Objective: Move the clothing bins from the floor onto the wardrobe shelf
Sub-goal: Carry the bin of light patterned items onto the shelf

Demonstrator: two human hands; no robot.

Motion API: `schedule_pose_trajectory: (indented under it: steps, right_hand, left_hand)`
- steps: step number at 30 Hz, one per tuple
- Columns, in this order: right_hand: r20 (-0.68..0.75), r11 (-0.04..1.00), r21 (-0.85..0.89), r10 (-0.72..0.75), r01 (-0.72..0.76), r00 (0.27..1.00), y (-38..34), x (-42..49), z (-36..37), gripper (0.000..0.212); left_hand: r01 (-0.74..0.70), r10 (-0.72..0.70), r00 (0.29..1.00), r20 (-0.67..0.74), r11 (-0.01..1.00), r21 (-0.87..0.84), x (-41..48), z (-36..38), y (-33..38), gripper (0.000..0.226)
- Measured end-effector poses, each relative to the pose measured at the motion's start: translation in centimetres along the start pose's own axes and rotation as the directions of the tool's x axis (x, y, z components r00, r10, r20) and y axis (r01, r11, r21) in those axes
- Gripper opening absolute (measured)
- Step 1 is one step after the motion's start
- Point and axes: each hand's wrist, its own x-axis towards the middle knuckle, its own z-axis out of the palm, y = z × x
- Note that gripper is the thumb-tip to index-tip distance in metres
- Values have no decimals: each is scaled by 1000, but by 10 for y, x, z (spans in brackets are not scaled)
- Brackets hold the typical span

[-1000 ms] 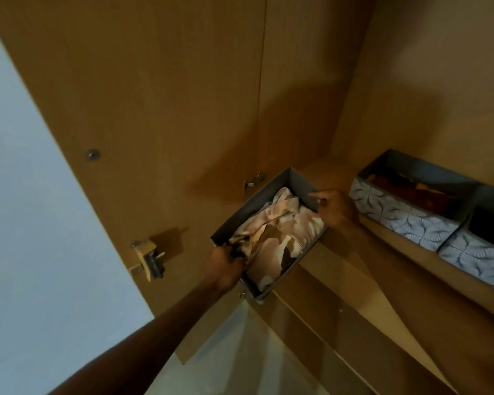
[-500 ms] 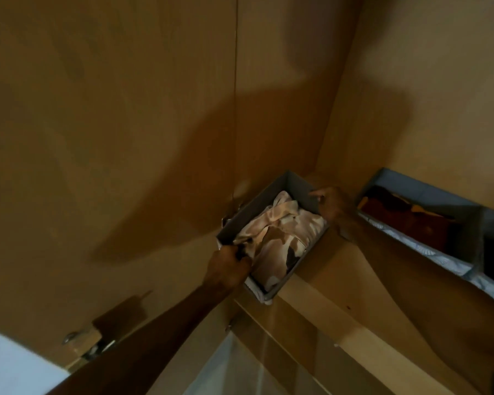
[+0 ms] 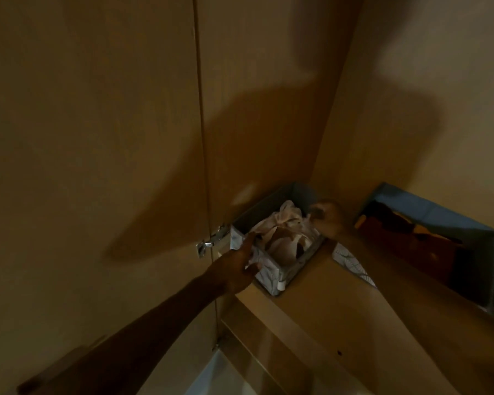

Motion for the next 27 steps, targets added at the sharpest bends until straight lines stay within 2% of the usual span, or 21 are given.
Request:
schedule_pose_trajectory:
  steps: [1, 3, 5, 7, 9, 12, 17, 19, 22, 24, 27]
  right_hand:
    - [5, 999, 7, -46, 46, 999, -4, -3, -1, 29]
    - [40, 989, 78, -132, 129, 990, -21, -18, -7, 31]
    - [163, 981, 100, -179, 164, 970, -43, -38, -13, 32]
    - [280, 973, 33, -227, 226, 933, -61, -54, -10, 41]
    - [352, 957, -21, -263, 288, 898, -74, -66, -2, 47]
    - [412, 925, -124, -283, 360, 866, -81, -72, 11, 39]
    - [218, 895, -327, -241, 303, 946, -71, -67, 14, 28]
    - [142, 879, -396, -226, 265, 964, -63, -64, 15, 34]
    - [68, 935, -323, -129, 144, 989, -63, -73, 13, 38]
    - [50, 933, -352, -56, 70, 997, -63, -83, 13, 33]
    - [-5, 928, -370, -58, 52, 998, -60, -93, 12, 28]
  left_hand:
    - [-42, 44, 999, -23, 996, 73, 1, 0, -2, 73]
    - [-112, 160, 966, -201, 966, 233, 6, -4, -4, 54]
    - [-100, 209, 912, -353, 948, 302, 10, -8, -8, 44]
    - [-52, 177, 910, -375, 946, 321, 13, -9, -17, 45]
    - [-56, 183, 922, -341, 935, 350, 17, -4, -28, 50]
    - [-119, 230, 927, -296, 929, 350, 18, 2, -39, 61]
    - [-214, 271, 938, -218, 944, 253, 27, 4, -42, 80]
    - [-221, 267, 944, -194, 948, 228, 37, 1, -33, 83]
    - [-214, 242, 960, -138, 958, 192, 52, 0, -24, 86]
    - [-219, 239, 965, -107, 961, 170, 59, 1, -25, 89]
    - [-246, 267, 960, -84, 947, 208, 68, 4, -26, 92]
